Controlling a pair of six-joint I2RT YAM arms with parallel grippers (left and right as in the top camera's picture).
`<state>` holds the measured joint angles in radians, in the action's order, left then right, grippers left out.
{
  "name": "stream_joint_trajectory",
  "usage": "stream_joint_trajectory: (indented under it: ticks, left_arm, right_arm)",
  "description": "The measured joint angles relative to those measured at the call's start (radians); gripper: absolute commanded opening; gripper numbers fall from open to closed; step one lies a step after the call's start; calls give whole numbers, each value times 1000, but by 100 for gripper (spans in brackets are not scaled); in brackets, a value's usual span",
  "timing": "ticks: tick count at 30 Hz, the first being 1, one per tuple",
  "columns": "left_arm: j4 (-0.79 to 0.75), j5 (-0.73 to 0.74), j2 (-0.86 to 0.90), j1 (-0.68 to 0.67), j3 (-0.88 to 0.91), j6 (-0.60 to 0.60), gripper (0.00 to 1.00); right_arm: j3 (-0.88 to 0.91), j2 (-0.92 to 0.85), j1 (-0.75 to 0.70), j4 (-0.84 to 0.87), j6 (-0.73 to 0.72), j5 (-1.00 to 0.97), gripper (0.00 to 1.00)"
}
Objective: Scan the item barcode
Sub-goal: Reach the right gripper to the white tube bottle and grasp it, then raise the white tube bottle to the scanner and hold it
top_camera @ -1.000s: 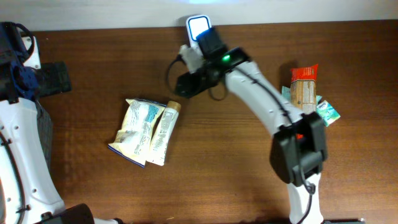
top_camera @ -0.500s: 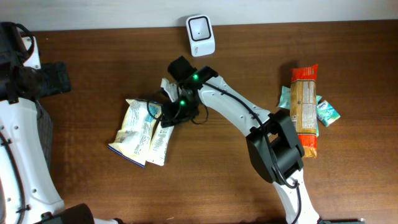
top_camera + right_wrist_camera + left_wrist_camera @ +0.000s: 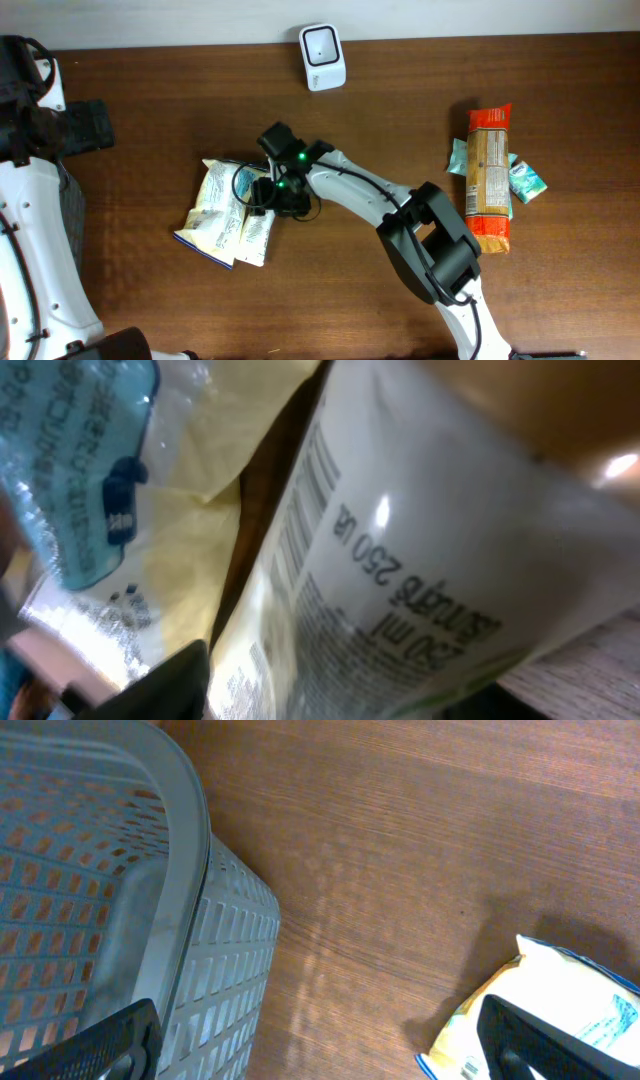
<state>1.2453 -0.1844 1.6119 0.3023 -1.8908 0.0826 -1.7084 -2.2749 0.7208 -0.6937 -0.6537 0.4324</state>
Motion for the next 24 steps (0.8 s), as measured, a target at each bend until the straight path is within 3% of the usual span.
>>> stream_joint_trajectory:
  ticks: [1,4,5,9,14,15,16,19,24]
  left_arm:
    - [0,0,0,0,0,0,99]
    - [0,0,0,0,0,0,99]
    - [0,0,0,0,0,0,99]
    - [0,0,0,0,0,0,99]
    - [1,0,0,0,0,0,99]
    - [0,0,0,0,0,0,99]
    - [0,0,0,0,0,0,99]
    - [0,0,0,0,0,0,99]
    - [0,0,0,0,0,0,99]
  right_arm:
    - [10,4,7,5,-31,-30,40]
    - [29,12,8,11,-81,-48,7]
    - [29,20,6,3,-92,-46,4]
    - [27,39,-46,-96,14,54,4]
    - [12,37,-215,-409,577,142,5]
    - [7,37,-233,-430,669,142,7]
    - [-6,35,-261,-449,728,142,15]
    - [-21,35,-315,-452,822,136,56]
    - [-28,35,-374,-544,867,134,60]
